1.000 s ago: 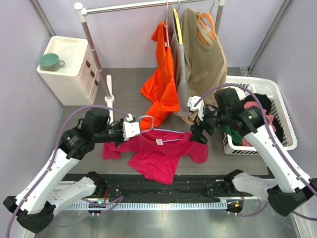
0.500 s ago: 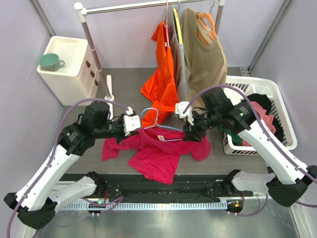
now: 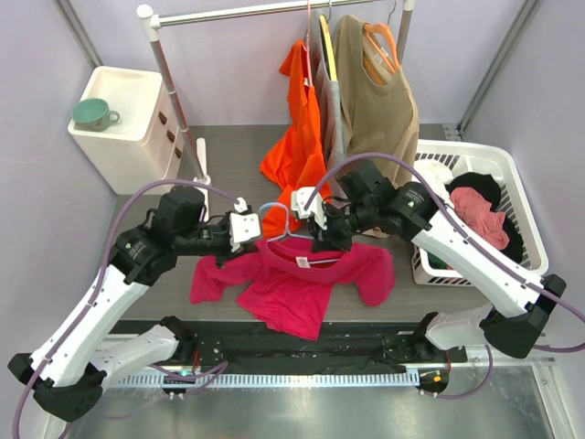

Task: Place the t-shirt on the hanger
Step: Place the T-shirt on the hanger, then place the hanger at the clothesline.

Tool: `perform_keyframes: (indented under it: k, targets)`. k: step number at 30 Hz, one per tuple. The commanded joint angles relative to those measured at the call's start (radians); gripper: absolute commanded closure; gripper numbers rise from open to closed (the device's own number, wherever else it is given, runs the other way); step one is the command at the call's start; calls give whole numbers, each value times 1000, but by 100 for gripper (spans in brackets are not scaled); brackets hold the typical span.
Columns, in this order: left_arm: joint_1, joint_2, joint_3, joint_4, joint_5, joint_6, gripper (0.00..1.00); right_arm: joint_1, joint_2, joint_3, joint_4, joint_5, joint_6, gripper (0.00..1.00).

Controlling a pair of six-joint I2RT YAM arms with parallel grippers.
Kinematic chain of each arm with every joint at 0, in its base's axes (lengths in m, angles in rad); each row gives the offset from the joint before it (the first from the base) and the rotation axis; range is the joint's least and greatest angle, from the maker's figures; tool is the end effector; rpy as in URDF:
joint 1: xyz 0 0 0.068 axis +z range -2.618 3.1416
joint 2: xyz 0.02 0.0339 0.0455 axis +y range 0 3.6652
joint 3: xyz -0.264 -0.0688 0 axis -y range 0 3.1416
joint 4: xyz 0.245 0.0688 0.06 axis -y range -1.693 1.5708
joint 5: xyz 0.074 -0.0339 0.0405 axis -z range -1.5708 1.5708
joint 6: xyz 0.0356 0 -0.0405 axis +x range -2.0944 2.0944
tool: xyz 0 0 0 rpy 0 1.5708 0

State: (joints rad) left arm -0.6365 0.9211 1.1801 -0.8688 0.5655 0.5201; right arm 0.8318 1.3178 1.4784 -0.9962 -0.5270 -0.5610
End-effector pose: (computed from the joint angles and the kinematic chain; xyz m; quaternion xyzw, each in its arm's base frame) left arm 0.1230 -0.1146 0.3849 0.5734 0.6426 -0.2728 0.4287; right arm 0.1595 0.2016 0.3898 -0.6498 0.6312 0.2877 0.3110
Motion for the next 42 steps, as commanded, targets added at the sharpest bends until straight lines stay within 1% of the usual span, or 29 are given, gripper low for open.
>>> perform_keyframes:
  k: [1,3,5,8,9,11,12,13,14,16,17,19,20,22,23,24,25,27,28,29,30,31,33,34,35,36,37,40,42]
  targets:
    - [-3,-11,36,47,1,-40,98,15,-9,77,90,5,73,99]
    - [0,-19,23,-5,-61,-40,91,9,-35,76,96,47,81,99]
    - [15,-40,-9,-80,-69,-20,85,-16,-70,69,106,48,90,99]
    - [121,-86,-63,-152,-41,41,82,-82,-100,69,99,12,108,99]
    - [209,-97,-95,-168,-11,64,82,-94,-110,72,93,-10,107,99]
    - [309,-117,-114,-208,34,144,82,-126,-120,80,64,-30,104,99]
    - [387,-116,-111,-226,75,173,82,-132,-126,82,56,-39,102,99]
    - [414,-114,-102,-242,91,191,79,-135,-130,77,45,-41,101,99]
    - [432,-113,-91,-257,103,205,71,-137,-134,74,42,-41,99,99]
    - [457,-103,-44,-262,149,201,60,-137,-135,71,50,-42,105,99]
    - [457,-102,-28,-247,166,172,50,-137,-131,72,56,-41,125,99]
    - [457,-99,21,-210,207,124,44,-137,-117,85,80,-31,150,99]
    - [459,-97,38,-173,215,89,38,-137,-114,88,97,-16,201,99]
    - [457,-96,68,-127,200,34,32,-137,-98,109,172,68,272,99]
    - [459,-93,79,-75,186,3,30,-137,-89,124,192,103,350,99]
    - [457,-91,87,-50,169,-71,29,-135,-74,146,223,152,383,99]
    - [457,-87,105,0,156,-109,27,-135,-37,202,232,236,409,99]
    - [457,-87,115,51,119,-217,22,-135,12,276,231,318,453,99]
    - [457,-93,116,80,102,-257,19,-134,35,354,231,346,461,99]
    - [459,-94,119,123,73,-284,13,-135,84,396,231,395,466,99]
    - [457,-94,122,134,65,-320,10,-135,112,436,238,418,483,99]
    - [457,-96,124,146,51,-337,2,-135,144,526,235,444,487,99]
    - [459,-96,130,174,22,-365,0,-134,245,632,220,511,498,99]
    - [457,-94,133,183,17,-385,0,-134,280,740,212,522,513,99]
    - [457,-94,133,188,13,-397,0,-126,312,796,206,580,519,99]
    - [459,-96,130,192,-1,-407,0,-125,392,853,191,651,524,99]
    - [459,-97,128,198,-4,-419,0,-123,428,961,186,680,535,99]
    - [457,-111,112,217,-7,-437,0,-114,533,1089,206,752,543,99]
    - [457,-120,105,221,-3,-448,0,-111,555,1086,281,771,523,99]
